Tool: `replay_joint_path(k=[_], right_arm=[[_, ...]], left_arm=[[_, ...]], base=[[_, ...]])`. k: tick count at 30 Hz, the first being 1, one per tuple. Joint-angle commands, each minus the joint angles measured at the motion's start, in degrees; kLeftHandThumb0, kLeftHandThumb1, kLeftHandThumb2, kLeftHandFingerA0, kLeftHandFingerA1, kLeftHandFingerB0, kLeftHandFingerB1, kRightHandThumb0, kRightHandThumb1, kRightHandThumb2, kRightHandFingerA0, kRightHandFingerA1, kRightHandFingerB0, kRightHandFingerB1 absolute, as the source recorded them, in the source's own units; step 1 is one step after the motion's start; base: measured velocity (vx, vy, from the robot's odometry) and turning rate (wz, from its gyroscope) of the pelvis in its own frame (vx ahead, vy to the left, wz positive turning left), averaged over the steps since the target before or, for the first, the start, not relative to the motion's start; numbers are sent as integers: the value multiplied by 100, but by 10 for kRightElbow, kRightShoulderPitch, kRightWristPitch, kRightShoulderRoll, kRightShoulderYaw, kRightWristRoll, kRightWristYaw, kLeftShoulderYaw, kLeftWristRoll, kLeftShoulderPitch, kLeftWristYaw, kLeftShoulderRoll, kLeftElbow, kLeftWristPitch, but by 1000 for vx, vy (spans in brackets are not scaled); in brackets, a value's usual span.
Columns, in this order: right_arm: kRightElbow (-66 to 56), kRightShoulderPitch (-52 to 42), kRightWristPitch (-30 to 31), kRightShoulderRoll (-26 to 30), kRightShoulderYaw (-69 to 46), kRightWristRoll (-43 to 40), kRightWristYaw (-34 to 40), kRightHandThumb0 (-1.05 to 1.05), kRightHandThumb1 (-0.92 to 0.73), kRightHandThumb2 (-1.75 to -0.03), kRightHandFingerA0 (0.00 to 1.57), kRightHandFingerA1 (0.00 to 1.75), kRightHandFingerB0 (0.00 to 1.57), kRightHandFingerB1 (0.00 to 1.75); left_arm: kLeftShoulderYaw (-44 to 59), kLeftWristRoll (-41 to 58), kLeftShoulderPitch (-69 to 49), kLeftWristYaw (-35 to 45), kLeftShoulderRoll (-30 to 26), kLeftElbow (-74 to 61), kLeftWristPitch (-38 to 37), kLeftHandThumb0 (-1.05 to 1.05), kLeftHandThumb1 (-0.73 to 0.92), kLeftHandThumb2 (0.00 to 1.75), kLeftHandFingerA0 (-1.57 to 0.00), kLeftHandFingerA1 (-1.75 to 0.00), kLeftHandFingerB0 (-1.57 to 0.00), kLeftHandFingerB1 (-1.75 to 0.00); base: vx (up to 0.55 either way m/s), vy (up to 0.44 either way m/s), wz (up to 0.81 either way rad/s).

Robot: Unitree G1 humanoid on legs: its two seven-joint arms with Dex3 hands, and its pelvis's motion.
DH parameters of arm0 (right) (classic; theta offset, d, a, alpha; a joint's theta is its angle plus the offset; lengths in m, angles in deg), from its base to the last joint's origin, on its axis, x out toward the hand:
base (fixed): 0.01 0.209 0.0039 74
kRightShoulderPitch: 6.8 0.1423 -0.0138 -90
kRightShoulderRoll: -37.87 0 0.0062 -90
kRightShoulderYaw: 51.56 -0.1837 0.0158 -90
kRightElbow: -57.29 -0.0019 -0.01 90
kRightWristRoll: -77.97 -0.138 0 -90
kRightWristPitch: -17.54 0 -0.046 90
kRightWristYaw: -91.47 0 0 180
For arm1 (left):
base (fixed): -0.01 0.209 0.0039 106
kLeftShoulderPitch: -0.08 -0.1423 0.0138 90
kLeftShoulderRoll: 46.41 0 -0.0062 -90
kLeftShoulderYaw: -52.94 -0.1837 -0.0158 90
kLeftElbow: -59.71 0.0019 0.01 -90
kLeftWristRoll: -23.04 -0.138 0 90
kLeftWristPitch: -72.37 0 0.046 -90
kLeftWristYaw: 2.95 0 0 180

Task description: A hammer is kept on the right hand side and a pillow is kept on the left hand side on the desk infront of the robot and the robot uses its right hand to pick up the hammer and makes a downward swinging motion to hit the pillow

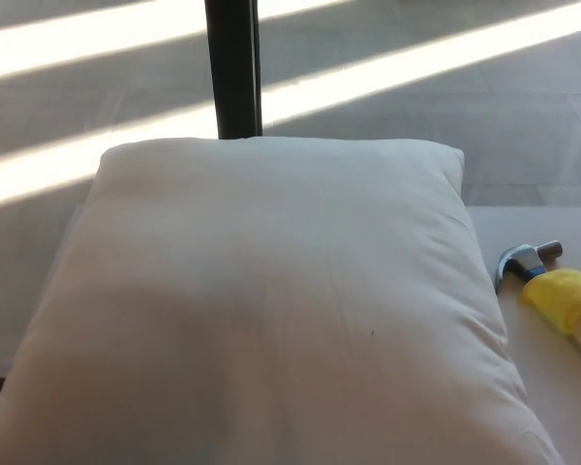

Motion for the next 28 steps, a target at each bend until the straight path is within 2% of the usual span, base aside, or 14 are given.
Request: replay_joint_path(k=[1, 2, 3, 4, 5, 7, 8, 12, 13, 14, 22, 25, 26, 28], right_arm=[[-2, 2, -5, 14, 4, -6, -5, -62, -53, -90, 50, 65, 34, 52], [-15, -7, -2, 15, 9, -5, -27, -58, -72, -61, 51, 56, 34, 38], [-22, -13, 1, 16, 14, -4, -41, -62, -58, -92, 52, 66, 29, 51], [-25, -15, 0, 16, 16, -4, -43, -61, -58, -91, 54, 65, 30, 51], [-26, -17, -3, 16, 19, -2, -44, -58, -72, -61, 63, 56, 35, 38], [-27, -19, -8, 15, 24, 0, -46, -58, -72, -61, 63, 56, 35, 38], [-34, -18, -1, 15, 28, 2, -35, -62, -57, -91, 64, 68, 32, 51], [-37, -19, -1, 15, 36, 0, -42, -62, -58, -91, 59, 66, 28, 50], [-41, -18, -1, 15, 40, 4, -38, -60, -71, -61, 66, 56, 40, 42], [-39, -14, -2, 16, 41, 4, -35, -62, -57, -93, 61, 67, 32, 53], [-22, -17, -5, 24, 41, -1, -50, -62, -57, -90, 55, 64, 29, 50], [-27, -17, -7, 23, 41, -2, -45, -64, -56, -90, 59, 66, 30, 51], [-29, -17, -9, 20, 40, -4, -46, -60, -69, -61, 63, 57, 36, 39], [-28, -13, -10, 20, 41, -3, -44, -60, -69, -61, 63, 57, 36, 39]], left_arm=[[-5, -8, 5, 7, -8, -5, -4, -62, 73, 62, -50, -55, -48, -44], [-5, -8, 6, 4, -8, -5, -2, -61, 73, 62, -51, -55, -49, -44], [-4, -8, 6, 4, -8, -6, -2, -61, 73, 62, -51, -57, -49, -46], [-4, -8, 8, 0, -8, -6, 0, -60, 72, 62, -52, -55, -51, -45], [-4, -7, 8, -2, -8, -7, 2, -59, 72, 62, -50, -56, -49, -45], [-3, -7, 8, -1, -7, -8, 2, -59, 72, 62, -50, -56, -49, -45], [0, -3, 2, 4, -5, -6, 0, -60, 70, 61, -48, -55, -48, -45], [3, -3, 3, -1, -5, -2, 1, -60, 71, 61, -51, -56, -49, -45], [4, -2, 1, 4, -5, -2, 2, -60, 72, 61, -49, -55, -48, -44], [2, -3, 2, 5, -5, -2, 1, -59, 72, 62, -49, -54, -48, -44], [4, -1, -1, 11, -4, -5, 1, -58, 73, 62, -48, -56, -48, -45], [1, -4, 0, 4, -3, -6, 1, -60, 72, 62, -49, -54, -50, -45], [1, -5, 0, 3, -3, -7, 1, -60, 72, 61, -50, -54, -52, -46], [1, -5, 4, 0, -3, -8, 2, -60, 72, 61, -50, -54, -52, -46]], base=[[0, 0, 0], [0, 0, 0], [0, 0, 0], [0, 0, 0], [0, 0, 0], [0, 0, 0], [0, 0, 0], [0, 0, 0], [0, 0, 0], [0, 0, 0], [0, 0, 0], [0, 0, 0], [0, 0, 0], [0, 0, 0]])
